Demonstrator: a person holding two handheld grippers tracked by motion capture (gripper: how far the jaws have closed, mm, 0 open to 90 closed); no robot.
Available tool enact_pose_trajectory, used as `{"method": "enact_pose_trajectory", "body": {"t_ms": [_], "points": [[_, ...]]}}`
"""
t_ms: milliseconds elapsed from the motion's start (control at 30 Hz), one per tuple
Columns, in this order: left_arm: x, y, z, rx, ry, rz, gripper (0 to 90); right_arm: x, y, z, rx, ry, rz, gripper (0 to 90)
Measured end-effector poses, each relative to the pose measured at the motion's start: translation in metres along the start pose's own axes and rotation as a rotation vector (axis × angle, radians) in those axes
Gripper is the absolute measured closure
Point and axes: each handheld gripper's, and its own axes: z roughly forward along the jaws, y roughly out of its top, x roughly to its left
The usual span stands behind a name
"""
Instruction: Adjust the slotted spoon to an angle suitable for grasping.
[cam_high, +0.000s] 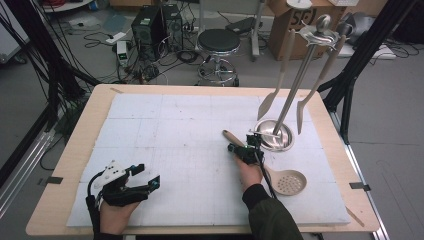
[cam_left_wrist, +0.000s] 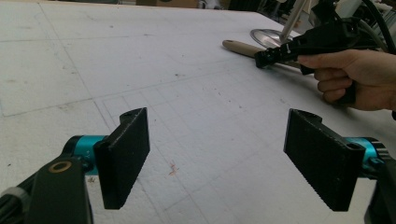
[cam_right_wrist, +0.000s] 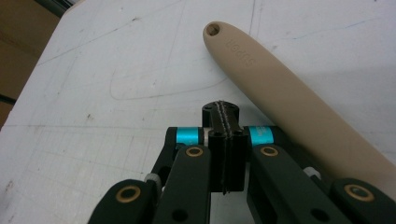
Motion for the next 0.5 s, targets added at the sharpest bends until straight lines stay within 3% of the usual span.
{"method": "enact_pose_trajectory", "body": {"t_ms": [500], "points": [[0.0001,-0.0008,0.0003,0.007,0.000,0.002,23.1,-0.0015,-0.0016,-0.0014,-0.003,0.013,0.003,90.0]]}}
